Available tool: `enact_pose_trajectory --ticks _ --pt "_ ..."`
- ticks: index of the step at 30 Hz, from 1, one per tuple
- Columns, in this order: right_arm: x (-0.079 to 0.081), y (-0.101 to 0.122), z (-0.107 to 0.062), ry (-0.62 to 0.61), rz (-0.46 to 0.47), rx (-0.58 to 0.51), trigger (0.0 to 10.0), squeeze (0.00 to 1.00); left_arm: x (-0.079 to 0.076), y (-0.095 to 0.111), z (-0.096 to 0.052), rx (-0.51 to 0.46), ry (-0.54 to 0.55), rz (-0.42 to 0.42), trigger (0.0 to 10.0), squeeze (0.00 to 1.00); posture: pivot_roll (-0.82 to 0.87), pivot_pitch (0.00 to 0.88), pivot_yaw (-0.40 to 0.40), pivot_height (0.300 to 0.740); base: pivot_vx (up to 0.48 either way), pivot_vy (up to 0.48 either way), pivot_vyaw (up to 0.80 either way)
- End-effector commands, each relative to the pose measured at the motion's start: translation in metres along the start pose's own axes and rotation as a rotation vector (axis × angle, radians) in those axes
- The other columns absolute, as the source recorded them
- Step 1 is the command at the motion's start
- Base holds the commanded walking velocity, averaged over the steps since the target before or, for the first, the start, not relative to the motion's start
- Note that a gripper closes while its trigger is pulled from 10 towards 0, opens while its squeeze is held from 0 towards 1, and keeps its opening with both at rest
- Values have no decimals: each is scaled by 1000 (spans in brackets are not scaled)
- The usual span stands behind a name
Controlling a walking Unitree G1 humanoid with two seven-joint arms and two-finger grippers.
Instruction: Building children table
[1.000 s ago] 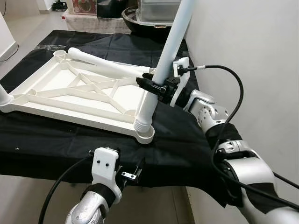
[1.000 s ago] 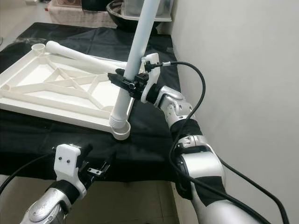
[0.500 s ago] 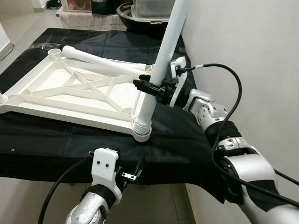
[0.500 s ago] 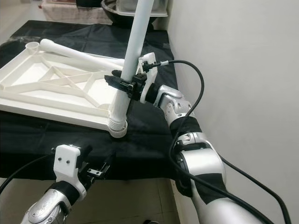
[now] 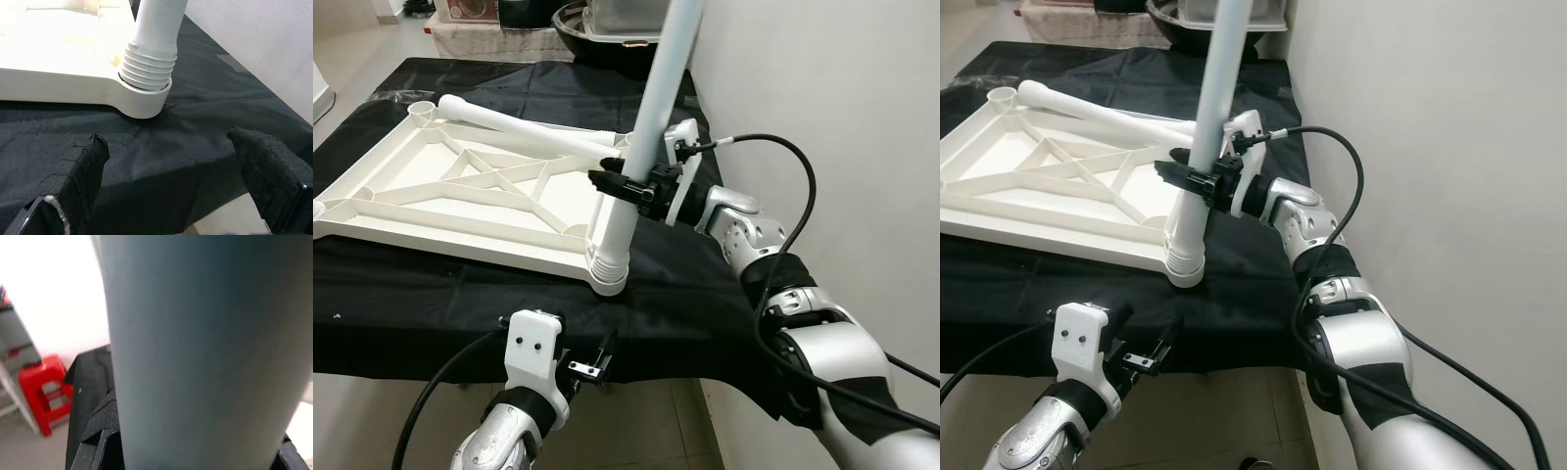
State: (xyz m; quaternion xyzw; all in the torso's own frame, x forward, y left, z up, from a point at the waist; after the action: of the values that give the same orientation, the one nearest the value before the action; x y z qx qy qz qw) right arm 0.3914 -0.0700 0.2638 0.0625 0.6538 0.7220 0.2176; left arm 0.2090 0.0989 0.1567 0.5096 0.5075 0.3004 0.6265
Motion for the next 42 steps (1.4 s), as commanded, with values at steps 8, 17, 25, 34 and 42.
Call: enact_pose_trajectory --ticks 8,17,25,34,42 --pt "15 1 1 103 -72 17 10000 0 -2 -4 -1 17 0 -15 10000 0 84 192 -85 740 0 0 0" --pt "23 -5 1 145 -79 40 10000 0 -2 -5 0 18 -2 -12 10000 0 87 184 -84 740 0 0 0" --pt "24 -13 3 96 -86 76 10000 0 0 -4 0 16 1 -9 10000 0 86 188 -85 740 0 0 0" --pt "23 -19 1 45 -105 112 10000 0 1 -4 1 15 4 -10 10000 0 85 194 -84 740 0 0 0" --pt "16 -26 1 -88 -126 165 10000 0 1 -4 1 13 6 -8 10000 0 85 199 -82 740 0 0 0"
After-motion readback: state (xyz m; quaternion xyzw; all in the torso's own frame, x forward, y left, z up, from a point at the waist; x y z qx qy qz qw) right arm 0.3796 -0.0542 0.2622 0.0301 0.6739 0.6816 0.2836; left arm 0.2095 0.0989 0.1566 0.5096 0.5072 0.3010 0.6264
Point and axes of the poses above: a point about 5 cm out from each wrist's last joint towards the gripper, its own z axis pointing out of the wrist towards the gripper, its own y axis along the axis of the wrist's last joint, x = y × z, the point moved 1 cm from there along z, pointing out of the wrist towards the gripper, and after that the axes turned 10 degrees about -z, right-handed, at the moved point
